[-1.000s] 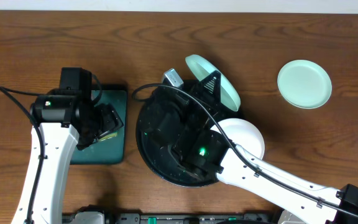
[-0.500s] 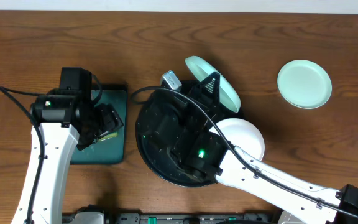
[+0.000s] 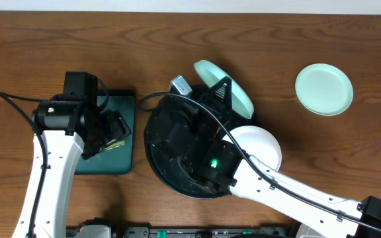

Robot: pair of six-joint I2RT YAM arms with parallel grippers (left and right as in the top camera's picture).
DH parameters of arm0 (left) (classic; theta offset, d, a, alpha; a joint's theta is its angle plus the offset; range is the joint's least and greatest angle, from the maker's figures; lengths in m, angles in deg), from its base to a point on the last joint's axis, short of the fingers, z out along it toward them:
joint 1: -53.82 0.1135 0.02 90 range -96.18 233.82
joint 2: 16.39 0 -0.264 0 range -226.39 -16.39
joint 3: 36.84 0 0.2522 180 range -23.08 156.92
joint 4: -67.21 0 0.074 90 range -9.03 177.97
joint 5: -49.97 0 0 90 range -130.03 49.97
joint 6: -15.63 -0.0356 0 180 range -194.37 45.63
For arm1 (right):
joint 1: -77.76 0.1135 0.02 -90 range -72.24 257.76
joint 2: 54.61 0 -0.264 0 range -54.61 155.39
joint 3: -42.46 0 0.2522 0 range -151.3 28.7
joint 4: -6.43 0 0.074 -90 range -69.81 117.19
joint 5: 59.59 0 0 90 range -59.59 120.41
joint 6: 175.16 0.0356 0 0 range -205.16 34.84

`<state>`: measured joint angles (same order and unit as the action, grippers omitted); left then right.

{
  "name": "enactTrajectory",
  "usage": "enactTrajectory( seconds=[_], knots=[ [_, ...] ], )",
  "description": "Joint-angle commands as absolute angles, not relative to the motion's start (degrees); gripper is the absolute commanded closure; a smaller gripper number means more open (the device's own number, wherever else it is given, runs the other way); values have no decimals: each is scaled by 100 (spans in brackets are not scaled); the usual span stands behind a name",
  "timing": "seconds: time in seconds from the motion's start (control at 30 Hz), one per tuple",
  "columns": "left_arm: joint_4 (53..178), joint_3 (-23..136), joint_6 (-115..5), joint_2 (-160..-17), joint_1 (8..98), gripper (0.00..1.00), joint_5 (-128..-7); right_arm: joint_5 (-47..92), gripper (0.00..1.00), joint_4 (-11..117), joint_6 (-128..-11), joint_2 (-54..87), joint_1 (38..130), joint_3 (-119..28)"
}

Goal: Clean dirty plates on tray and stack at the side
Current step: 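Lift the gripped pale green plate up off the black tray with the right gripper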

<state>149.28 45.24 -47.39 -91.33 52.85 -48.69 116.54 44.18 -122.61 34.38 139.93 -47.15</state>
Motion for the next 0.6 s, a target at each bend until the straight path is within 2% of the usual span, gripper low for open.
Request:
enactTrajectory(
  seconds=[0.0,0.1,0.2,0.4,0.57],
  knots=[
    [14953,4506,-4774,-9124,5272,20,-4837,12069,99,4322,-12056,3379,13993,-4735],
    [14926,4506,-4796,-9124,5272,20,-4837,11302,99,4388,-11886,3381,13963,-4735],
    [14920,4506,-4796,-9124,5272,20,-4839,11558,99,4381,-11774,3422,13974,-4735],
    [14948,4506,-4796,-9124,5272,20,-4839,10789,99,4604,-10948,3442,13838,-4735],
    [14948,4506,-4794,-9124,5272,20,-4839,8150,99,5625,-8867,3444,13160,-4735]
  ],
)
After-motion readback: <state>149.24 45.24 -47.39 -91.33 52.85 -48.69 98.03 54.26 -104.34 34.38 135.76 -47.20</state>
